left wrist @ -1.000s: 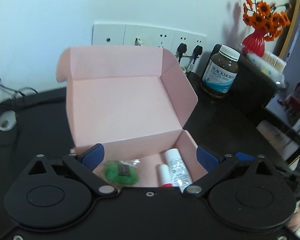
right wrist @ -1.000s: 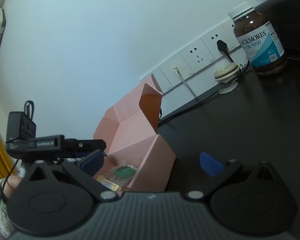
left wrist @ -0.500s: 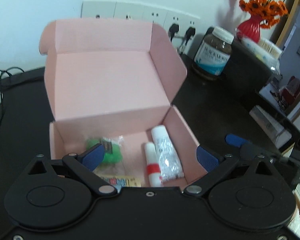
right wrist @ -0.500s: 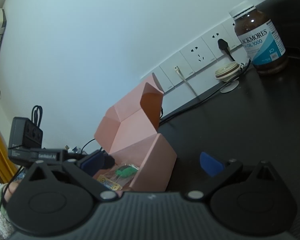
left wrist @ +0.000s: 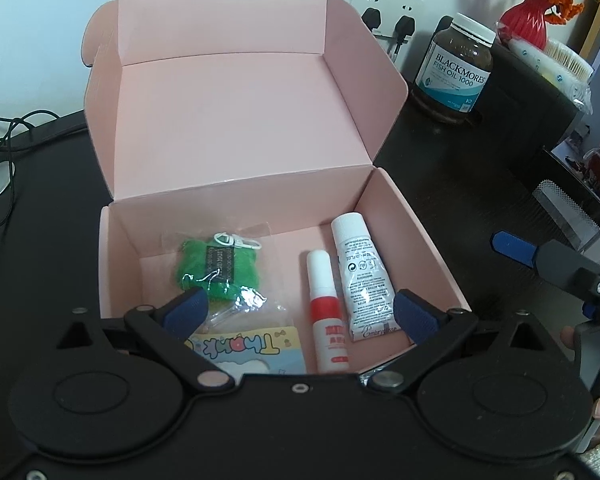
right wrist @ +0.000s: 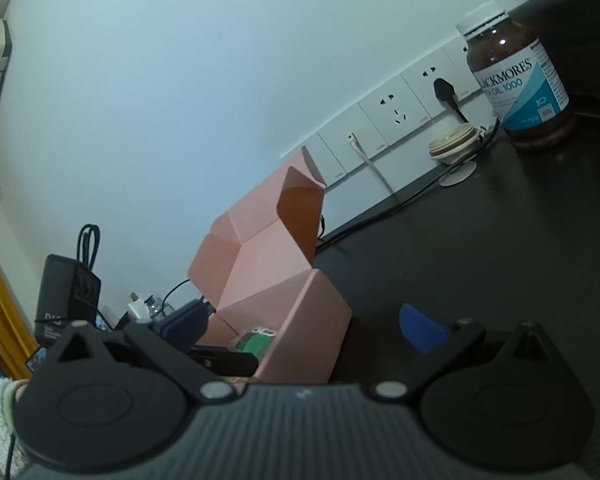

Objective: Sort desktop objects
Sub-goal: 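Open the left gripper and release the green packet in the box, then withdraw the left gripper up and back from the pink box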

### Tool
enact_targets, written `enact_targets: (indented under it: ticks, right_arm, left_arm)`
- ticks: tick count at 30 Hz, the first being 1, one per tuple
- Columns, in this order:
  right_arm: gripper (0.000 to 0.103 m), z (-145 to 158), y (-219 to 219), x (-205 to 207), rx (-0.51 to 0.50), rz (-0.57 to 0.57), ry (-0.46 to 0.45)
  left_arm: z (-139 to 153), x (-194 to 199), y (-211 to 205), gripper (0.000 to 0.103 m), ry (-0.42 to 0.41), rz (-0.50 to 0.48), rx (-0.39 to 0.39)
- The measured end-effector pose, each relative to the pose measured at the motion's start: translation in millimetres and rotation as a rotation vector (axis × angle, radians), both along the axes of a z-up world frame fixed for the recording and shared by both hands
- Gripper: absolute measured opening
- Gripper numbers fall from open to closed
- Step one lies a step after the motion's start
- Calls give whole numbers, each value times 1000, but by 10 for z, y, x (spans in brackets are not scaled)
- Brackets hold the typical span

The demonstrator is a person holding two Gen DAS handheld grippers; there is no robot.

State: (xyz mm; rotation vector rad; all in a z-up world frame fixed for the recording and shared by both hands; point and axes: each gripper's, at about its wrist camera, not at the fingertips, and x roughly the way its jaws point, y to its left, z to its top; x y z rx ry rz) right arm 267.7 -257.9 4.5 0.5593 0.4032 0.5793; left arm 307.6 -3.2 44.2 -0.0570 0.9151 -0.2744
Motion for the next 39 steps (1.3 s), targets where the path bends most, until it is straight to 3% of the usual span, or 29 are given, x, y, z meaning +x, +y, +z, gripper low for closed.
enact_targets:
  ticks: [4, 18, 25, 31, 39]
  right_arm:
    - [102, -3, 1, -3, 1, 2, 1]
    - [102, -20, -5, 21, 5, 0, 16]
    - [102, -26, -2, 24, 4, -2, 18]
    - [102, -25, 0, 20, -1, -13, 17]
    - [102, 23, 50, -81, -48, -38, -39]
  left_arm:
    - [44, -27, 18, 100, -36, 13, -7]
    - [315, -449, 423, 102, -310, 77, -92]
    - [330, -819, 667, 103, -428, 29, -121]
    - [198, -1140, 817, 103, -481, -13, -110]
    - [60, -1396, 1021, 103, -510, 5, -103]
